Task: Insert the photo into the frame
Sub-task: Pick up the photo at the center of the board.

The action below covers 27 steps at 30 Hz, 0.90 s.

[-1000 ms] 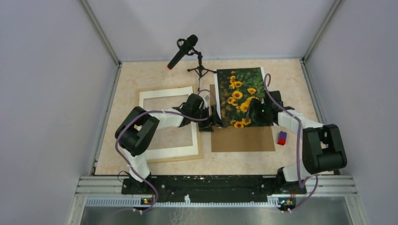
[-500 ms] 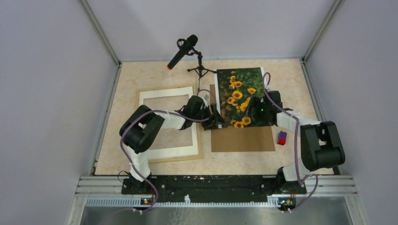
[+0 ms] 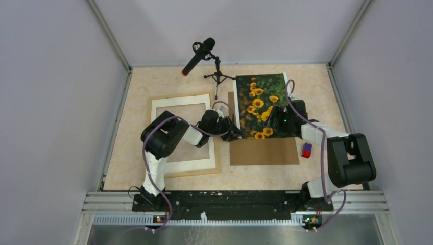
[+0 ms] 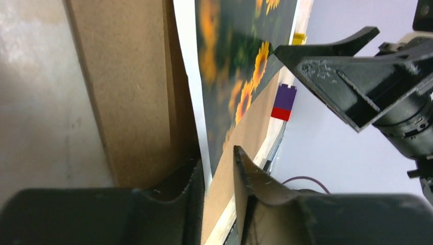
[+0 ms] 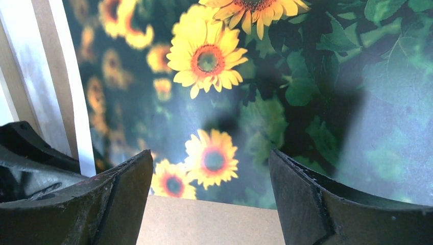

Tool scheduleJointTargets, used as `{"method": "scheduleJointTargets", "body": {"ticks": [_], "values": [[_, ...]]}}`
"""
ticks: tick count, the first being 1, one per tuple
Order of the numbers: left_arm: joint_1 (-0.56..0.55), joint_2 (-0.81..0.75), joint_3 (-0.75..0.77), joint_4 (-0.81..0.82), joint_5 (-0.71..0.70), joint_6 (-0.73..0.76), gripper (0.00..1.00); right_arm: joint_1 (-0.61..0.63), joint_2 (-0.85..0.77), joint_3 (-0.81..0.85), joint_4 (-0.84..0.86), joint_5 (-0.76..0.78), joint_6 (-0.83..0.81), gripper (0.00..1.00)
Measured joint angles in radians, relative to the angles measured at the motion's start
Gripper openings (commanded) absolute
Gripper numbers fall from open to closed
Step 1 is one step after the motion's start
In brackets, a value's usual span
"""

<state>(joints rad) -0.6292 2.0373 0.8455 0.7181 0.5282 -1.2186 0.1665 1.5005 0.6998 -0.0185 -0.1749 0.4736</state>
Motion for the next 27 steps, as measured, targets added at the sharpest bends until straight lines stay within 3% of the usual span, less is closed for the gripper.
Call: {"method": "scheduleJointTargets", "body": {"ticks": [3, 8, 16, 23, 27], "values": [[0.000, 0.028, 0.031, -0.006, 0.004, 0.002, 0.09, 0.000, -0.013, 0.000, -0.029, 0.005, -0.001, 0.83], [-0.008, 0.036, 0.090, -0.048, 0.033, 0.014, 0.00, 0.001, -0.097, 0.000, -0.169, 0.100, -0.020, 0.87], [-0.078, 0.036, 0.151, -0.062, 0.075, -0.018, 0.00, 0.003, -0.372, 0.004, -0.291, 0.211, -0.035, 0.93], [-0.114, 0.036, 0.163, 0.026, 0.150, -0.150, 0.00, -0.003, -0.421, 0.056, -0.448, 0.248, 0.027, 0.99], [-0.108, 0.018, 0.158, 0.058, 0.176, -0.222, 0.00, -0.162, -0.467, 0.065, -0.506, 0.206, 0.112, 0.99]]}}
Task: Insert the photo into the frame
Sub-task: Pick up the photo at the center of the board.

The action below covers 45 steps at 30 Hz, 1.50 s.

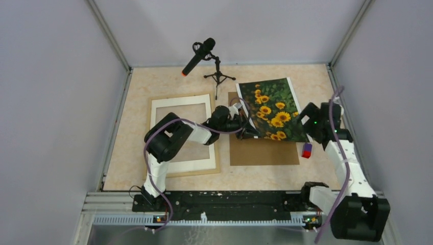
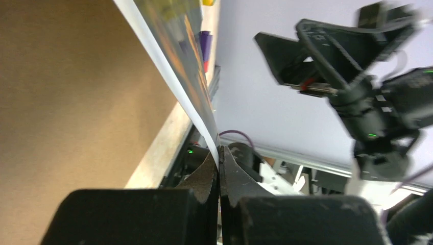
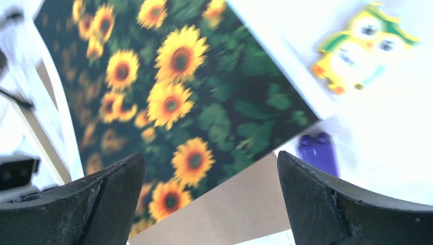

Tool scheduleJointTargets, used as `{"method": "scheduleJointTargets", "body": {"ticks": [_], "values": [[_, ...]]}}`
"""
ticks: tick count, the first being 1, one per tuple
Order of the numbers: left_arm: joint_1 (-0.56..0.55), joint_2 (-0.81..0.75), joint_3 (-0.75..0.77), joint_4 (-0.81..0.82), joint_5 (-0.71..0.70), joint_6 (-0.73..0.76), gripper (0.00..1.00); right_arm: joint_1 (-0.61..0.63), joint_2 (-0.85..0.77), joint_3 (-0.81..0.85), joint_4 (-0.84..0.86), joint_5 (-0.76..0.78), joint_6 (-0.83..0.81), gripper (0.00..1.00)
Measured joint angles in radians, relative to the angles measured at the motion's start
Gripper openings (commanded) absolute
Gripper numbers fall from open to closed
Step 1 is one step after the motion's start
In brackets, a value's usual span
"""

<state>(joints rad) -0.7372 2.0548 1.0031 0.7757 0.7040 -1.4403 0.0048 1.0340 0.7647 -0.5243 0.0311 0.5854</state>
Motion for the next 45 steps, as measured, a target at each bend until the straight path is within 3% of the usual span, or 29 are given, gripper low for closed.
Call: {"method": "scheduleJointTargets", "body": {"ticks": [4, 8, 12, 17, 20, 25, 31, 33, 35, 41, 45], "values": [[0.018, -0.022, -0.005, 0.067, 0.022, -0.081, 0.00, -0.190, -0.174, -0.113, -0.006, -0.042, 0.152, 0.99], [0.028, -0.024, -0.007, 0.138, 0.042, -0.160, 0.00, -0.237, -0.361, -0.258, -0.028, -0.055, 0.322, 0.99], [0.030, -0.024, -0.027, 0.219, 0.056, -0.233, 0.00, -0.264, -0.415, -0.401, 0.076, -0.138, 0.450, 0.99], [0.030, -0.024, -0.056, 0.268, 0.070, -0.276, 0.00, -0.265, -0.344, -0.535, 0.249, -0.256, 0.567, 0.95], [0.030, -0.024, -0.066, 0.276, 0.077, -0.289, 0.00, -0.265, -0.331, -0.543, 0.323, -0.282, 0.598, 0.80], [0.030, -0.024, -0.081, 0.283, 0.087, -0.294, 0.00, -0.265, -0.332, -0.544, 0.437, -0.294, 0.643, 0.65], [0.027, -0.038, -0.102, 0.285, 0.095, -0.292, 0.00, -0.265, -0.330, -0.544, 0.472, -0.264, 0.654, 0.33], [0.024, -0.058, -0.113, 0.276, 0.100, -0.285, 0.02, -0.265, -0.319, -0.540, 0.473, -0.249, 0.654, 0.17], [0.022, -0.070, -0.117, 0.270, 0.102, -0.280, 0.08, -0.265, -0.304, -0.539, 0.472, -0.230, 0.653, 0.00], [0.012, -0.126, -0.143, 0.173, 0.109, -0.179, 0.66, -0.265, -0.265, -0.503, 0.407, -0.171, 0.618, 0.00], [0.010, -0.232, -0.190, -0.055, 0.080, 0.023, 0.83, -0.265, -0.277, -0.352, 0.294, -0.099, 0.465, 0.00]]}}
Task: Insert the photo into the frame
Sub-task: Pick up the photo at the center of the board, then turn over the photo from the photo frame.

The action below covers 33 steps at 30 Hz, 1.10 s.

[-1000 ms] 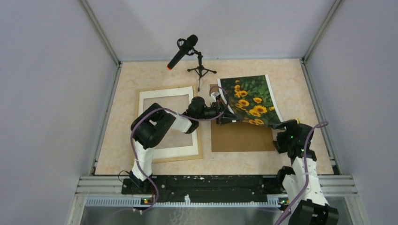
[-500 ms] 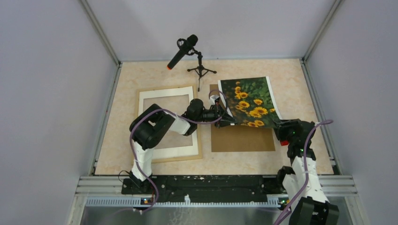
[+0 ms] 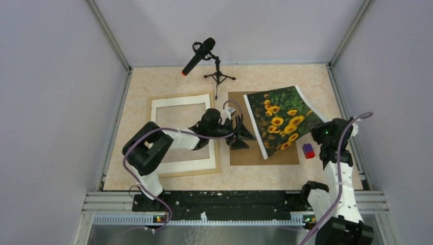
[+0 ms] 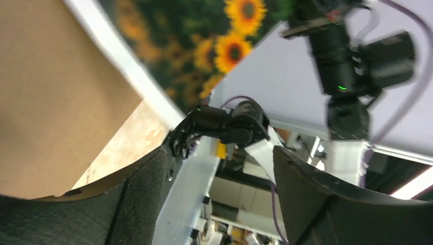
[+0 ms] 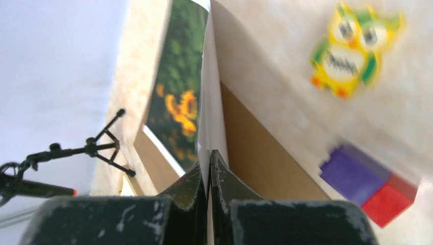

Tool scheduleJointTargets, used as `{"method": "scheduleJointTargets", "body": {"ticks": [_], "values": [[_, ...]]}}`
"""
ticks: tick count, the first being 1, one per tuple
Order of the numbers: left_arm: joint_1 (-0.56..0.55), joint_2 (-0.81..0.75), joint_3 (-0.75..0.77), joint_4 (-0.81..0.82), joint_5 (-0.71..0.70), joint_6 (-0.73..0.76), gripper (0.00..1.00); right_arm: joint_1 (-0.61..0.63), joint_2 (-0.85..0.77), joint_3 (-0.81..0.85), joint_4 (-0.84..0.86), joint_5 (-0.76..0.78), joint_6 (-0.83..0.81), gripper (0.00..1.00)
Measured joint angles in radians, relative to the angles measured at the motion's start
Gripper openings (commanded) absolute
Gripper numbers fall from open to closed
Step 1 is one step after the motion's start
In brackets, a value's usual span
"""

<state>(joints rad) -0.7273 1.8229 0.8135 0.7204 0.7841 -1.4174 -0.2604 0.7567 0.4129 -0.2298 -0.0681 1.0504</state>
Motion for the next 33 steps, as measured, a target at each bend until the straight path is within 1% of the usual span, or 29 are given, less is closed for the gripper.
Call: {"method": "scheduleJointTargets", "body": {"ticks": [3, 7, 9, 10, 13, 17, 20, 23, 25, 28, 31, 33], "values": [[0.000, -0.101, 0.000, -0.222, -0.069, 0.207, 0.87, 0.000, -0.017, 0.145, -0.039, 0.027, -0.160, 0.00], [0.000, -0.295, 0.024, -0.547, -0.250, 0.492, 0.89, 0.008, 0.005, 0.373, -0.086, 0.002, -0.370, 0.00], [0.000, -0.398, 0.061, -0.684, -0.360, 0.614, 0.90, 0.040, 0.042, 0.480, -0.104, -0.010, -0.462, 0.00], [0.000, -0.438, 0.082, -0.736, -0.403, 0.658, 0.91, 0.079, 0.067, 0.536, -0.123, -0.003, -0.507, 0.00], [0.000, -0.565, 0.172, -0.896, -0.553, 0.784, 0.93, 0.312, 0.168, 0.711, -0.193, 0.047, -0.645, 0.00], [0.000, -0.728, 0.334, -1.049, -0.725, 0.909, 0.94, 0.640, 0.362, 0.930, -0.300, 0.151, -0.826, 0.00], [0.000, -0.861, 0.435, -1.088, -0.840, 0.975, 0.94, 0.846, 0.496, 1.041, -0.364, 0.245, -0.945, 0.00], [0.001, -1.018, 0.514, -1.096, -0.944, 1.042, 0.94, 1.058, 0.666, 1.138, -0.403, 0.297, -1.040, 0.00], [0.000, -1.102, 0.589, -1.103, -1.001, 1.087, 0.94, 1.180, 0.787, 1.187, -0.409, 0.317, -1.083, 0.00], [0.001, -1.160, 0.722, -1.118, -1.074, 1.139, 0.94, 1.334, 0.949, 1.235, -0.417, 0.309, -1.111, 0.00], [0.001, -1.180, 0.797, -1.132, -1.133, 1.172, 0.93, 1.454, 1.087, 1.289, -0.418, 0.286, -1.120, 0.00], [0.001, -1.190, 0.804, -1.149, -1.168, 1.186, 0.94, 1.508, 1.153, 1.313, -0.399, 0.274, -1.123, 0.00]]}}
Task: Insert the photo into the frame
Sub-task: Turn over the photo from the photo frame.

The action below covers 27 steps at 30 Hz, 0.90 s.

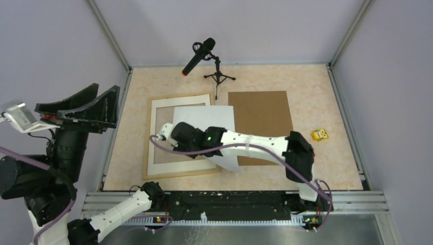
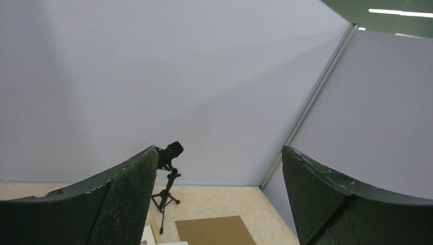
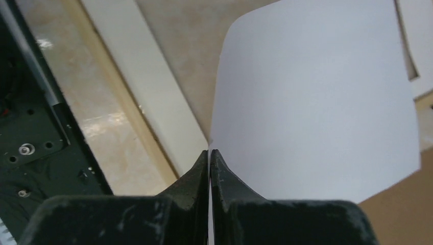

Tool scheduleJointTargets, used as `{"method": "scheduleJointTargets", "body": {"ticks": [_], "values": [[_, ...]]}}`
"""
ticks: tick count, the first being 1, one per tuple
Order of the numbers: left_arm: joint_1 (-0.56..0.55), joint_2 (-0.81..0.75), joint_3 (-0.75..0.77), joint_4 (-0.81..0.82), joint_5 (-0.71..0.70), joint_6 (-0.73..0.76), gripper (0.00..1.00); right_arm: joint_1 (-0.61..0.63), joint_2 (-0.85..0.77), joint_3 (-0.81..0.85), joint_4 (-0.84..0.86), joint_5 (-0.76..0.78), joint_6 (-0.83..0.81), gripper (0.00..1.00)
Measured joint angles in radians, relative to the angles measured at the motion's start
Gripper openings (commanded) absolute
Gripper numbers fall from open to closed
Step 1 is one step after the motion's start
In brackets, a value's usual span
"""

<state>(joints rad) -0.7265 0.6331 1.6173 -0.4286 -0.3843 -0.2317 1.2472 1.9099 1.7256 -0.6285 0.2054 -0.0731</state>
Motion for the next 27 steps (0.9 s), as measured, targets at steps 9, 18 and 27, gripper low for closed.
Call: {"method": "scheduleJointTargets", "body": {"ticks": [9, 18, 27], "values": [[0.000, 0.046, -0.116, -0.074, -0.024, 0.004, 0.95, 0.064, 0.183, -0.004, 0.169, -0.067, -0.032, 0.64], [0.000, 0.087, -0.200, -0.072, -0.016, 0.003, 0.96, 0.041, 0.026, -0.156, 0.148, -0.182, 0.102, 0.95], [0.000, 0.110, -0.226, -0.042, -0.002, 0.006, 0.98, -0.219, -0.474, -0.546, 0.313, -0.488, 0.337, 0.99]]}}
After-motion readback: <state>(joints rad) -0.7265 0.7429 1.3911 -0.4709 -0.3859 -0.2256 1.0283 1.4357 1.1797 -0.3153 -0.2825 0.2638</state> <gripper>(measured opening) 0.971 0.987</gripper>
